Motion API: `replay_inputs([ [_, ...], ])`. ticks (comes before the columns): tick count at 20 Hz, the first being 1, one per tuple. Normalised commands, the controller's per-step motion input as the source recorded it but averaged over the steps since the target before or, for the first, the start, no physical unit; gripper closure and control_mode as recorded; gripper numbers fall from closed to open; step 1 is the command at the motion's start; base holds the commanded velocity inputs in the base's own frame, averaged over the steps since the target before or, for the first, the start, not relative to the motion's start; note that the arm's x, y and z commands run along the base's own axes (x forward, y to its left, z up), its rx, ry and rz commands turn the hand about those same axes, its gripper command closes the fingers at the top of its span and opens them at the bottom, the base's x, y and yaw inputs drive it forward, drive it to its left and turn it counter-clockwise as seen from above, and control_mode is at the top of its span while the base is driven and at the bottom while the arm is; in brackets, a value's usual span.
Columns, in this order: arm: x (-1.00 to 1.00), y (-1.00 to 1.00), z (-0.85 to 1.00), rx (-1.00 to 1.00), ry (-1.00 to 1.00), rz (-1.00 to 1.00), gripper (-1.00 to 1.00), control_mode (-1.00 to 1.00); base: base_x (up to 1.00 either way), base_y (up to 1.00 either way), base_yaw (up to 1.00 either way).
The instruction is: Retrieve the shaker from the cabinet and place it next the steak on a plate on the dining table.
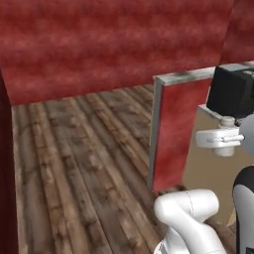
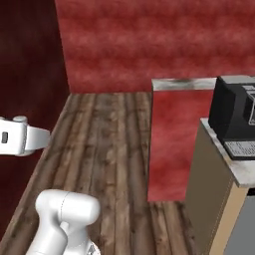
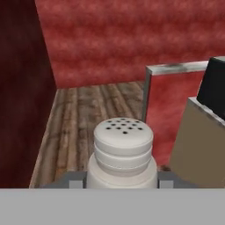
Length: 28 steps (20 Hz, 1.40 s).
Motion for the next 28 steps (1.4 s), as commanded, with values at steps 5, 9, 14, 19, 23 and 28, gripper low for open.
replay_inputs([
  [5, 0.0, 0.0, 0.0, 0.0, 0.0, 0.0, 1.0, 1.0, 1.0, 1.0, -0.41],
  [9, 0.0, 0.0, 0.0, 0.0, 0.0, 0.0, 1.0, 1.0, 1.0, 1.0, -0.42],
  [14, 0.0, 0.0, 0.0, 0.0, 0.0, 0.0, 1.0, 1.0, 1.0, 1.0, -0.54],
  [19, 0.0, 0.0, 0.0, 0.0, 0.0, 0.0, 1.0, 1.0, 1.0, 1.0, -0.55],
  [23, 0.0, 0.0, 0.0, 0.0, 0.0, 0.0, 1.0, 1.0, 1.0, 1.0, -0.55],
  [28, 0.0, 0.0, 0.0, 0.0, 0.0, 0.0, 1.0, 1.0, 1.0, 1.0, -0.55],
])
